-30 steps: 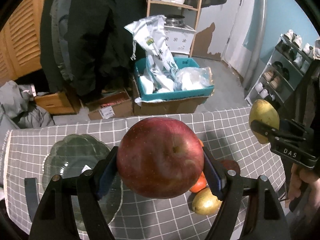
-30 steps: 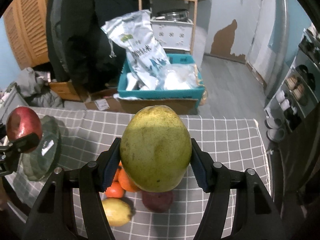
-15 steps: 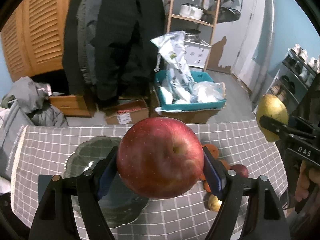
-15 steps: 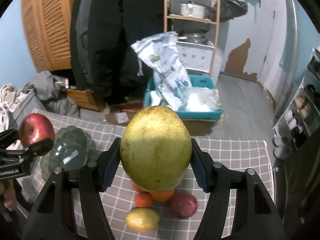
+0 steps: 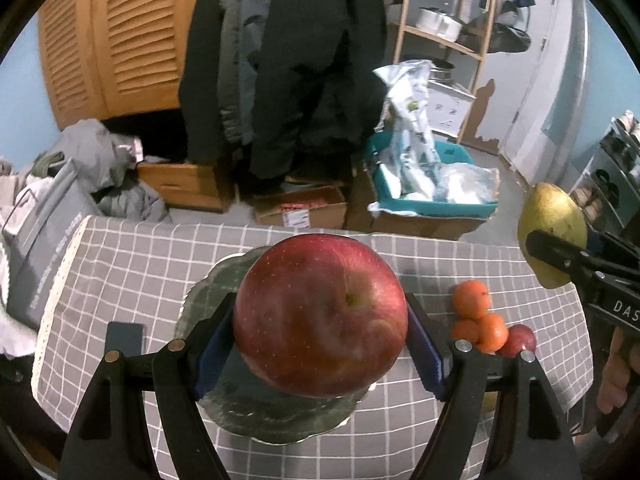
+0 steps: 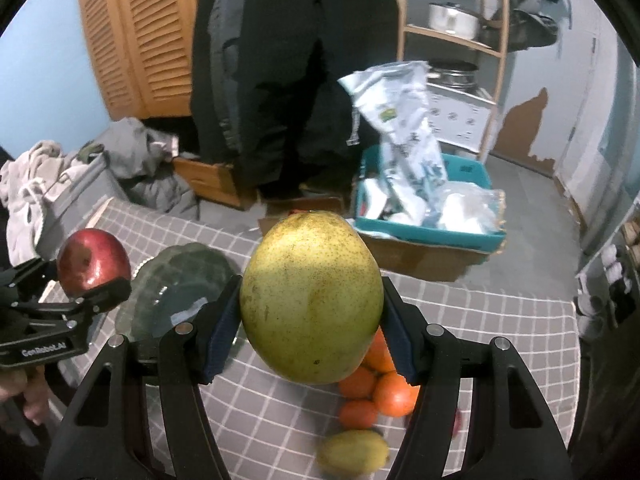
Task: Organize fruits
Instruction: 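Lift and carry the red apple with the left tool while the right tool carries the pear to the bowl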
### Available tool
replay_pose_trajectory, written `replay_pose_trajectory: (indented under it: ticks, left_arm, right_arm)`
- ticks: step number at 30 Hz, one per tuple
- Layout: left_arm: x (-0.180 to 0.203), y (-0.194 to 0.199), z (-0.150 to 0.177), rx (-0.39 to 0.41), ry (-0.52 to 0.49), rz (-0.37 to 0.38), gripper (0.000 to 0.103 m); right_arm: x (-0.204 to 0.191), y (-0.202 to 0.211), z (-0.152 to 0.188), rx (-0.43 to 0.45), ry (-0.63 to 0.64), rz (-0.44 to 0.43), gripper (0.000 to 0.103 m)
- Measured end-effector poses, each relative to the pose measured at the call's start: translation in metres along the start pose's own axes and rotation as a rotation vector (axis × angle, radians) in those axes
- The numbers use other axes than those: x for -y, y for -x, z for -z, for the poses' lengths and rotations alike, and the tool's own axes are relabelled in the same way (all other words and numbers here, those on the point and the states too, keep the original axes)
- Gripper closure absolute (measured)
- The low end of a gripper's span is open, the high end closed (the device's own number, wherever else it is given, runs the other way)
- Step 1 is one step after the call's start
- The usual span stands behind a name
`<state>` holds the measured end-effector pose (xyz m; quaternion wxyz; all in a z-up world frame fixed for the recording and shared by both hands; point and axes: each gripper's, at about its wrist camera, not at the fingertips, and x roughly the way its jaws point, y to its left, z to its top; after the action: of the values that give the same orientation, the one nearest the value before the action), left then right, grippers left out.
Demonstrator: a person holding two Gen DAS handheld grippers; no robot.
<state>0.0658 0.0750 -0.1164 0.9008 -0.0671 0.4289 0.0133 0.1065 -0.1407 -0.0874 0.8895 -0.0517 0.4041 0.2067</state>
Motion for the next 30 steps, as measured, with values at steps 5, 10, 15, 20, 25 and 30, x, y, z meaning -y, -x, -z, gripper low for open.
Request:
replay_pose_trajectory:
  ticks: [5,10,15,20,25,30]
  left_arm:
    - [-0.022,-0.005,0.006,-0.016,0.026,-0.03,0.023]
    - [-0.043,-0.017,0.014,-0.066,0.053,-0.048,0.023]
    - [-0.063,-0.043,0.028,-0.147,0.09,-0.064,0.023]
    - [-0.073,-0.07,0.042,-0.213,0.097,-0.087,0.023]
    - [-0.08,-0.091,0.052,-0.268,0.114,-0.091,0.023]
    - [-0.084,-0.106,0.059,-0.323,0.132,-0.094,0.023]
  right_arm:
    - [-0.026,-0.015,-0.005,-0.021,0.031,-0.036,0.038]
    - [-0.05,-0.04,-0.005,-0.068,0.055,-0.085,0.038]
    - [-0.074,-0.071,0.001,-0.127,0.092,-0.114,0.038]
    - [-0.087,-0.1,0.009,-0.197,0.089,-0.149,0.038]
    - [-0.092,-0.121,0.018,-0.252,0.091,-0.149,0.038]
    - [-0.095,-0.136,0.024,-0.289,0.098,-0.157,0.038]
